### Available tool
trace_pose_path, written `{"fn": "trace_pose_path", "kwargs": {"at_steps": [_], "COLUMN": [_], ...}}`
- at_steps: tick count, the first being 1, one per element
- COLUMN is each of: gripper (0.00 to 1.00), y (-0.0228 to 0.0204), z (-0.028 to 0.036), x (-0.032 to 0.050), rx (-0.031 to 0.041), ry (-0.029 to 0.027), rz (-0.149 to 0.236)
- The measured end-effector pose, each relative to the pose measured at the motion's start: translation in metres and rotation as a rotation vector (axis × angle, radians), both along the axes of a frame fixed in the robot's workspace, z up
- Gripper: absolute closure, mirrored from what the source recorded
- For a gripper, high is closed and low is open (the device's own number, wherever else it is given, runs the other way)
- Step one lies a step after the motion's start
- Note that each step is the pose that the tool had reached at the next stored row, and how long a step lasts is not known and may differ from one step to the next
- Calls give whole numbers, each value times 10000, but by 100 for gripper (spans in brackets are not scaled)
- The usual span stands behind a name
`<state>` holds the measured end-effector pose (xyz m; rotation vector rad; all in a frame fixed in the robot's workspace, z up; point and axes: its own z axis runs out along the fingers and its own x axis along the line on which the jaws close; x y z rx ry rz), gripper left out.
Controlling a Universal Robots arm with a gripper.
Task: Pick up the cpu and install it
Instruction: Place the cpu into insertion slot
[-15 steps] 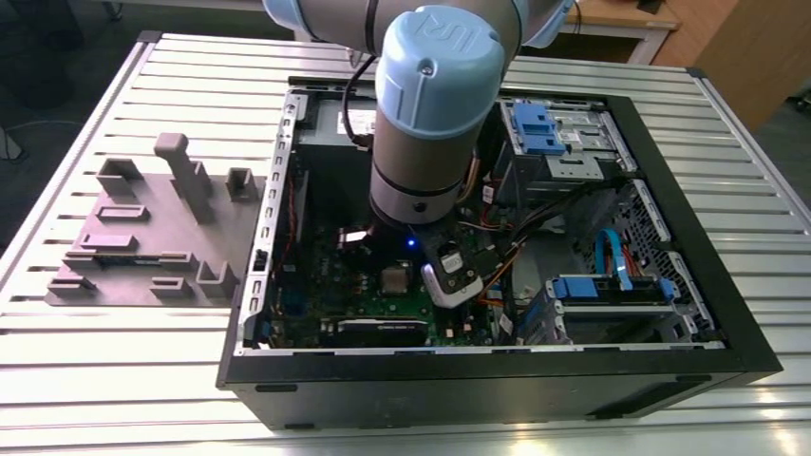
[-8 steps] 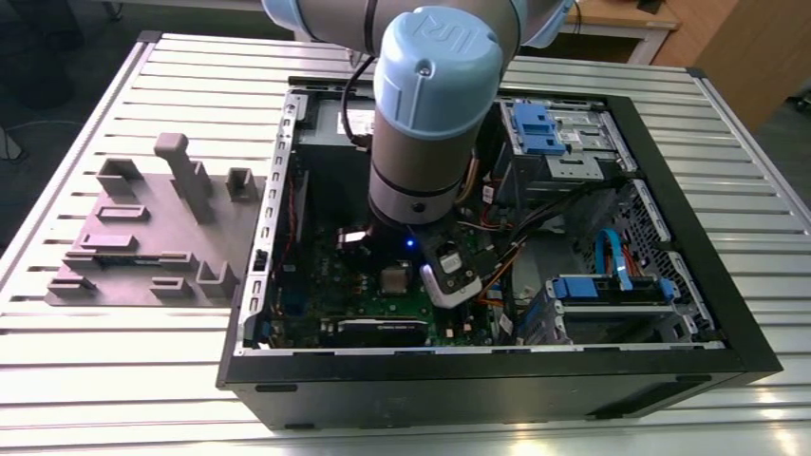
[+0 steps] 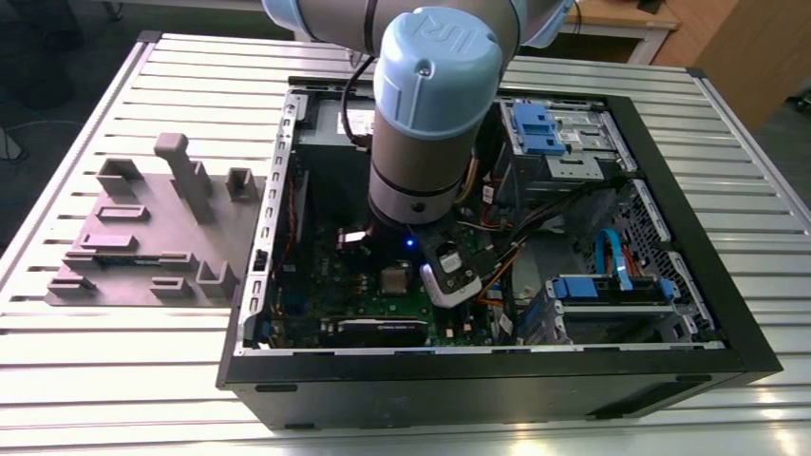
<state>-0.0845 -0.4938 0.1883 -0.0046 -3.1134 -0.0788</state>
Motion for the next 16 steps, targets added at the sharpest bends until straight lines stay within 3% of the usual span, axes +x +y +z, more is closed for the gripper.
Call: {"fn": "trace_pose_path", "kwargs": {"at_steps": [11, 16], "gripper": [53, 45], "y": [0, 0], "z": [-2, -3], "x": [0, 0], "rx": [7, 6], "ry": [-1, -3], "rz": [0, 0]}}
